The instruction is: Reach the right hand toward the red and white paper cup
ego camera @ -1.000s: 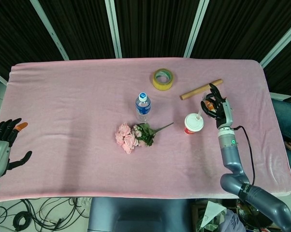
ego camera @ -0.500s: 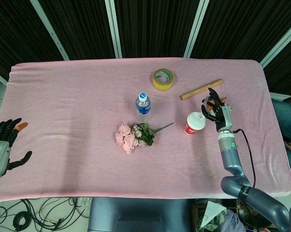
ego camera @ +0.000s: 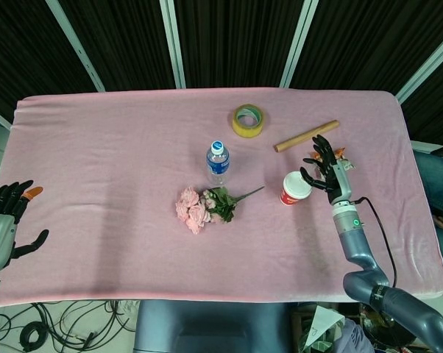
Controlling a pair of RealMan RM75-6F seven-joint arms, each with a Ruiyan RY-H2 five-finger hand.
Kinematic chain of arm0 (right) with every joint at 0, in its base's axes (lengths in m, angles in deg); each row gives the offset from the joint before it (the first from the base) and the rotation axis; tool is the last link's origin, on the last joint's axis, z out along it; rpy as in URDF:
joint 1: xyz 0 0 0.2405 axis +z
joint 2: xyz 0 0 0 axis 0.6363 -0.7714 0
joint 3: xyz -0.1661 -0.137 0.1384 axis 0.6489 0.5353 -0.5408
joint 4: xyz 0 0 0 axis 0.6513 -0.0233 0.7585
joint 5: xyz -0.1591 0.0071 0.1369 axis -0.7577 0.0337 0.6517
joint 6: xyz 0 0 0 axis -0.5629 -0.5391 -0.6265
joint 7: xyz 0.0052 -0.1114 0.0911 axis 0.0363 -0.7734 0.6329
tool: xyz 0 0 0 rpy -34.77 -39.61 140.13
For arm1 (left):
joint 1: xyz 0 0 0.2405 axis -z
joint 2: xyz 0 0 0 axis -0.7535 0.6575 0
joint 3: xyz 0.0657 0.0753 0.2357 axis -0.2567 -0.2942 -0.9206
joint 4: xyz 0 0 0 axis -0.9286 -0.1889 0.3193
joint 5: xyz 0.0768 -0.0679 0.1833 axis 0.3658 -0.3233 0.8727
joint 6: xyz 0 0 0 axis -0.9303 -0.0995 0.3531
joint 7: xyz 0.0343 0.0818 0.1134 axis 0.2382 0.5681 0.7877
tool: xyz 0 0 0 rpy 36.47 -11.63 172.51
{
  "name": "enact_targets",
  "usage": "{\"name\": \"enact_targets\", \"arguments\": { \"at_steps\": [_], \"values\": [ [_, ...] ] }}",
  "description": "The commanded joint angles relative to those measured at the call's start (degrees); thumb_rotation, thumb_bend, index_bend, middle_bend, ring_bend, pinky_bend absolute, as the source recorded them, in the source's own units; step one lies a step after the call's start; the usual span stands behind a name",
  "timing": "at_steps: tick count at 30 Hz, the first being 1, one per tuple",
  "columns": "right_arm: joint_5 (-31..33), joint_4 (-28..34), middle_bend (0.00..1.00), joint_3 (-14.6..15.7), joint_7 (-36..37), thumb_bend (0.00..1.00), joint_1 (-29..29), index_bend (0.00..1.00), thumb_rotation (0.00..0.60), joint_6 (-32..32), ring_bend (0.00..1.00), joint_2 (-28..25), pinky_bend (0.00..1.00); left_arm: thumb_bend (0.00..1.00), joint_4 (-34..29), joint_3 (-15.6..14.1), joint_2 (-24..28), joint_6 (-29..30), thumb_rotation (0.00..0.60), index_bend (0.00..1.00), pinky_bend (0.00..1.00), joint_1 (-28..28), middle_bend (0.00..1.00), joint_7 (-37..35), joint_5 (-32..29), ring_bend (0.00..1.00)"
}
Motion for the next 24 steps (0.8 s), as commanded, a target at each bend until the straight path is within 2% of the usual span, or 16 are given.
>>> {"name": "enact_targets", "arguments": {
  "at_steps": [1,5,9,11,14,16,20,24],
  "values": [
    [-0.5,0.9,0.02,-0.1,-0.4,0.27,-0.4,0.06,0.6,1.2,0.02,-1.2,0.21,0.29,0.0,0.0,0.0,0.0,0.6,0.16,0.0,0.0,0.07,0.0,0.0,0.0],
    [-2.2,4.0,0.02,0.6,-4.5,0.27,-1.7,0.06,0.6,3.4,0.02,-5.4,0.21,0.28,0.1,0.0,0.0,-0.1,0.6,0.16,0.0,0.0,0.07,0.0,-0.1,0.0],
    [-4.4,9.8,0.02,3.2,-15.3,0.26,-4.6,0.05,0.6,5.7,0.02,-12.9,0.21,0.29,0.1,0.0,0.0,-0.2,0.6,0.16,0.0,0.1,0.07,0.0,0.0,0.0],
    [-5.2,13.1,0.02,4.9,-23.9,0.26,-6.8,0.04,0.6,7.8,0.03,-17.2,0.21,0.29,0.0,-0.1,0.0,-0.1,0.6,0.16,0.0,0.1,0.07,0.1,0.1,0.0],
    [-5.8,18.4,0.02,8.3,-40.9,0.26,-11.1,0.03,0.6,11.5,0.03,-23.4,0.21,0.29,-0.2,-0.1,0.0,-0.1,0.6,0.16,0.0,0.0,0.07,0.2,0.2,0.0],
    [-4.9,22.0,0.02,9.9,-50.7,0.26,-13.7,0.03,0.6,14.3,0.03,-25.7,0.21,0.28,-0.3,-0.2,0.1,-0.1,0.6,0.16,0.0,0.0,0.07,0.4,0.4,0.0],
    [-4.8,26.3,0.02,13.0,-64.5,0.26,-18.6,0.03,0.6,21.3,0.03,-26.4,0.21,0.29,-0.8,-0.8,0.5,-0.8,0.6,0.16,0.0,0.1,0.07,1.4,0.6,0.0],
    [-8.5,25.5,0.02,15.5,-70.7,0.26,-22.3,0.03,0.6,29.3,0.03,-23.6,0.21,0.28,-1.9,-1.7,1.4,-2.6,0.6,0.16,0.0,0.4,0.07,2.8,0.6,0.0]
  ]
}}
